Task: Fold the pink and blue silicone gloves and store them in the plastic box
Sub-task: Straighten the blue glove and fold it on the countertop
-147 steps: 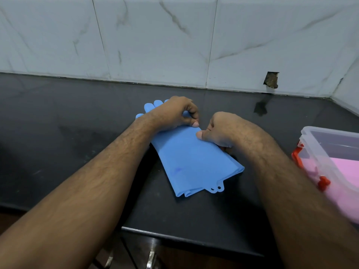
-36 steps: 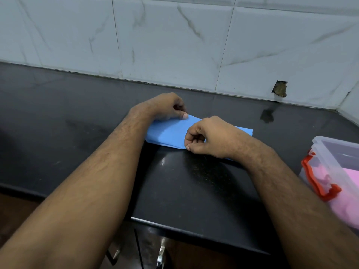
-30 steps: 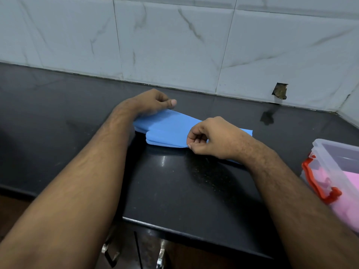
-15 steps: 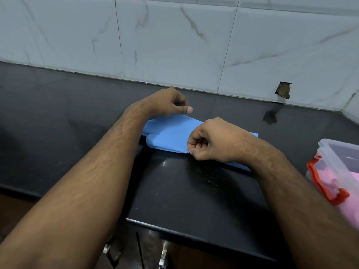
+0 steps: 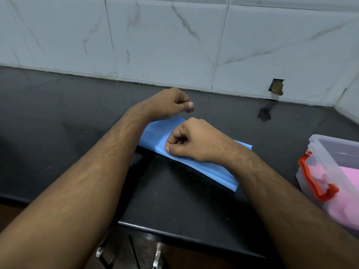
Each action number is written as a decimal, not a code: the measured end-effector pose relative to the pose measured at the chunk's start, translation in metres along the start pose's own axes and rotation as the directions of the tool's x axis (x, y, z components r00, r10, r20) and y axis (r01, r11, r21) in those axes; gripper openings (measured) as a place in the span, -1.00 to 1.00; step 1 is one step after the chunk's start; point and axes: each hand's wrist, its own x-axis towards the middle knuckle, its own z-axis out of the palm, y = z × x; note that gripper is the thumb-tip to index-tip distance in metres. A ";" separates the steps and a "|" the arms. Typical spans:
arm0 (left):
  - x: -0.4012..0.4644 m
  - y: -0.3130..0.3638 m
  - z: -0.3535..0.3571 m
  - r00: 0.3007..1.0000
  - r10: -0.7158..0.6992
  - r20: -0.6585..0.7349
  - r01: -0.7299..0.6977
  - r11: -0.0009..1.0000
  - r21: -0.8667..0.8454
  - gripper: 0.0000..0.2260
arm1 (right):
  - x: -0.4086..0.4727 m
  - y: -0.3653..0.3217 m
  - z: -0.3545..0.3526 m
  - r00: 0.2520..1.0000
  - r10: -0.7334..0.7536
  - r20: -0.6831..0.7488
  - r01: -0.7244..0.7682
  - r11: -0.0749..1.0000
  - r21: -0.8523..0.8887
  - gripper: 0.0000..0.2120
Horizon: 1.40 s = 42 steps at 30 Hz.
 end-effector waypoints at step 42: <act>-0.007 0.013 0.019 0.971 0.098 0.220 -0.071 0.990 -0.123 -0.54 | -0.019 0.027 -0.047 0.926 0.343 -0.155 -0.290 0.913 0.286 -0.66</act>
